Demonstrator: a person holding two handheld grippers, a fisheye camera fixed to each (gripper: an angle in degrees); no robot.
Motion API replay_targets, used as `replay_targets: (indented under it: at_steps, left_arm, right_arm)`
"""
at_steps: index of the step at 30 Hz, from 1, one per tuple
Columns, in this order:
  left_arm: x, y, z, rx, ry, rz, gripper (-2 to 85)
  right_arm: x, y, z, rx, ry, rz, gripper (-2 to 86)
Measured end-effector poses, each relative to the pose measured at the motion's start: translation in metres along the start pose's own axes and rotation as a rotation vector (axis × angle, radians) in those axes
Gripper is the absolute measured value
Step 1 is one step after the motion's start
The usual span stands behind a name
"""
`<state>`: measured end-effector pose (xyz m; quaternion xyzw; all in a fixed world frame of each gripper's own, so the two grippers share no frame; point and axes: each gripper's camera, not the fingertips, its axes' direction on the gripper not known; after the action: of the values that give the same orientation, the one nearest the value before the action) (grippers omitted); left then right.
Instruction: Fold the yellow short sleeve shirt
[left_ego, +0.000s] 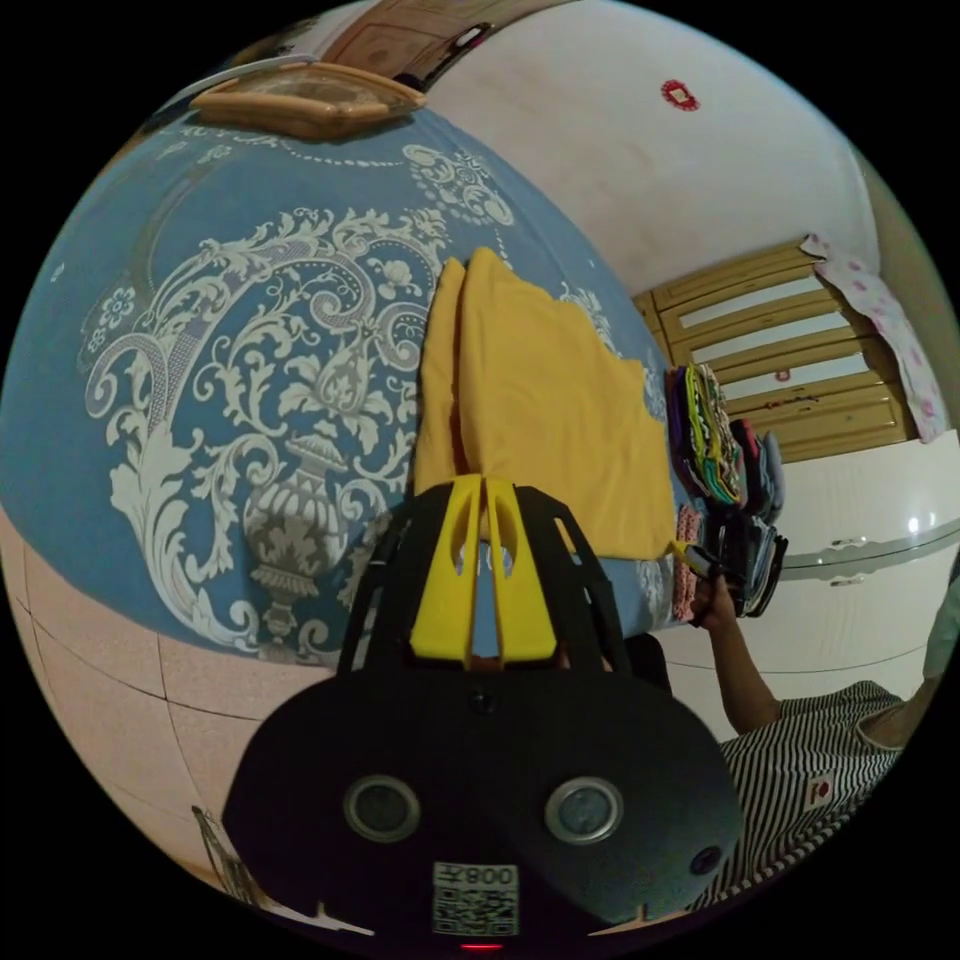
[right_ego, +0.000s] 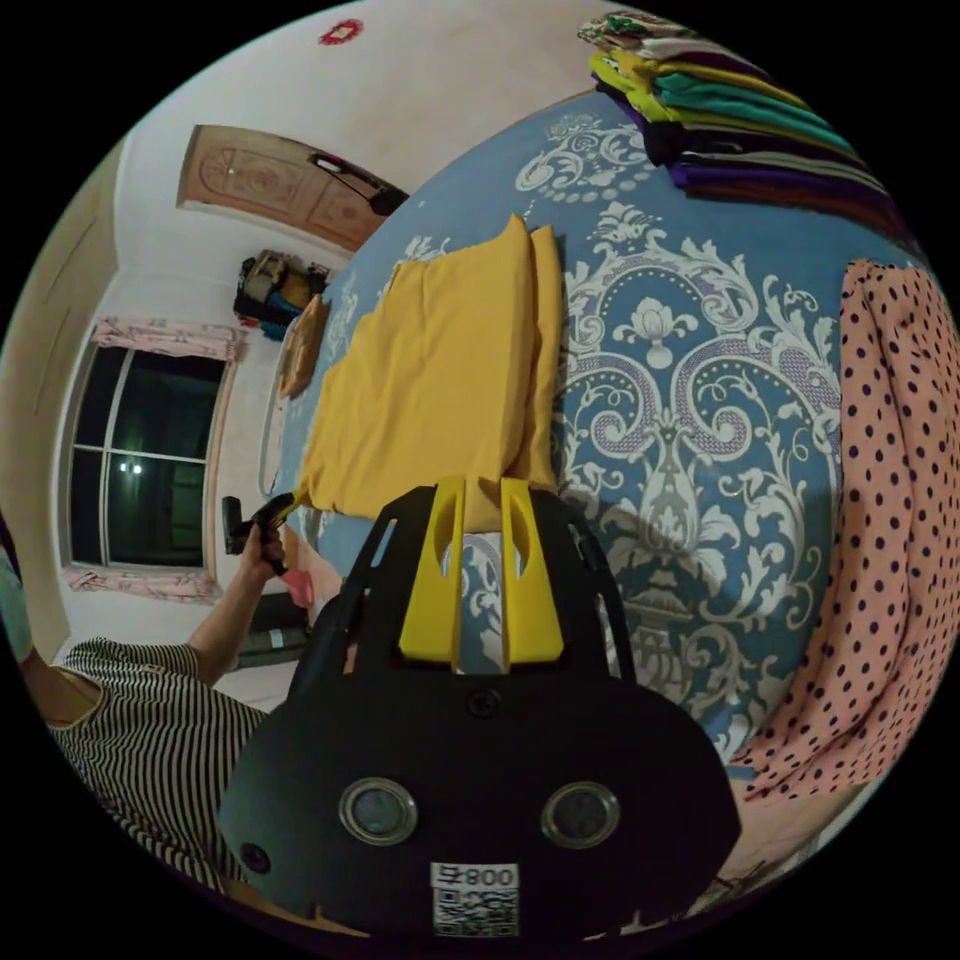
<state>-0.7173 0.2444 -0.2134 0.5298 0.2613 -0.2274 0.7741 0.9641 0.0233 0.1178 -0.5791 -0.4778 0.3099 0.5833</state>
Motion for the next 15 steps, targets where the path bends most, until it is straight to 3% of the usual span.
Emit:
replay_targets:
  at_steps: [9, 15]
  left_arm:
    - [-0.02, 0.033, 0.015, 0.008, 0.032, 0.057, 0.6]
    - [-0.04, 0.06, 0.073, -0.124, -0.066, 0.035, 0.7]
  right_arm:
    - [0.056, 0.013, -0.025, -0.058, 0.028, -0.057, 0.5]
    - [0.103, 0.021, -0.025, -0.112, 0.032, -0.016, 0.3]
